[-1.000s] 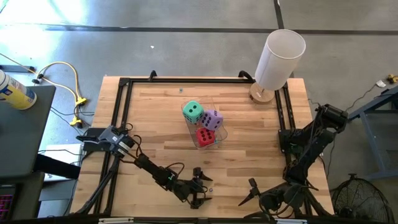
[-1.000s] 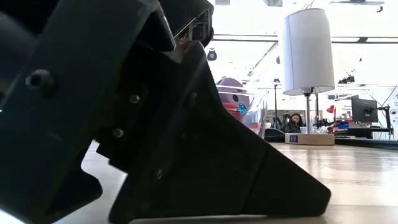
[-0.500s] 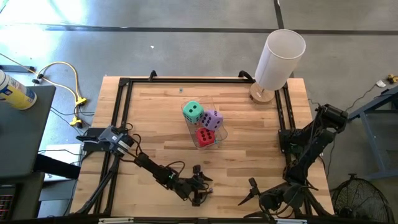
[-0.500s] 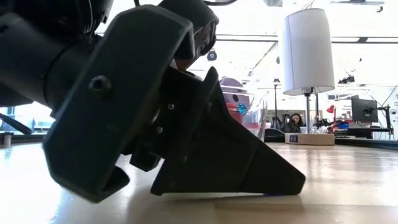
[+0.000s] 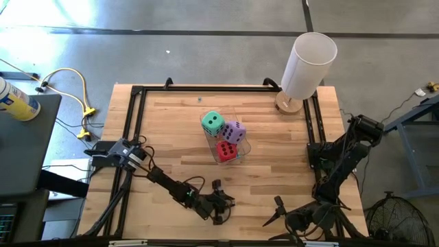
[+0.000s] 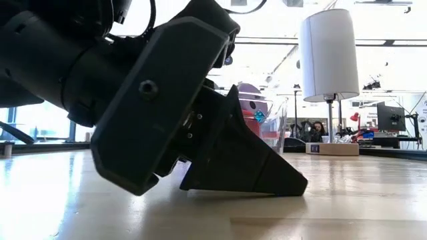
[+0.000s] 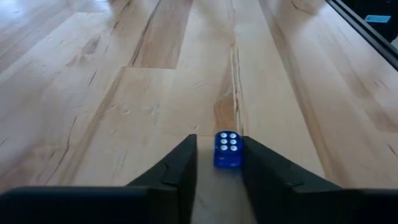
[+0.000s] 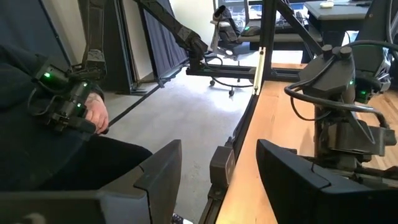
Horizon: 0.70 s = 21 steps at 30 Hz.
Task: Pick & Place Dice
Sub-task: Put the small dark blue dice into the transparent bin
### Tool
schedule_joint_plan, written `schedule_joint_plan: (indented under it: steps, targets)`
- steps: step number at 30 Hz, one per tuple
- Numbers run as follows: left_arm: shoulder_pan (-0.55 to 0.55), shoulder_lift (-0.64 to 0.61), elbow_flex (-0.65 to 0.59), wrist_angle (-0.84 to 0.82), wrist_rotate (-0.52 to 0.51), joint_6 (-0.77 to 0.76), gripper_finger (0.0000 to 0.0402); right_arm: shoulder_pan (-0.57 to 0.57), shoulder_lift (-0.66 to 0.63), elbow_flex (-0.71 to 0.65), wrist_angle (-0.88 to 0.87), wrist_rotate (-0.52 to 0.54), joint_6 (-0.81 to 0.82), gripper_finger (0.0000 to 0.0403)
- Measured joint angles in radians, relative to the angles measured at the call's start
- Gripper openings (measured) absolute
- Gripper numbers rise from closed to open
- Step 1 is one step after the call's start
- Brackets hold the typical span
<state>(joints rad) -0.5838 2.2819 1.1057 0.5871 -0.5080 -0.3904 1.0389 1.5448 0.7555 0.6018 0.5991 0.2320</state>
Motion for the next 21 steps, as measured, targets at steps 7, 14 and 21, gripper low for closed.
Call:
schedule_joint_plan:
  steps: [7,14,21]
  targets:
    - [0.001,-0.001,-0.002,-0.004,-0.004,-0.004,0.0060,0.000,0.000,0.000,-0.014,0.000,0.041,0.0199]
    - [0.011,-0.011,-0.002,-0.017,0.028,-0.201,0.0043,0.000,0.000,0.000,-0.058,0.000,0.116,0.0199]
    - [0.005,-0.133,-0.005,-0.100,0.069,-0.216,0.0043,0.002,0.006,0.000,-0.063,0.000,0.168,0.0199]
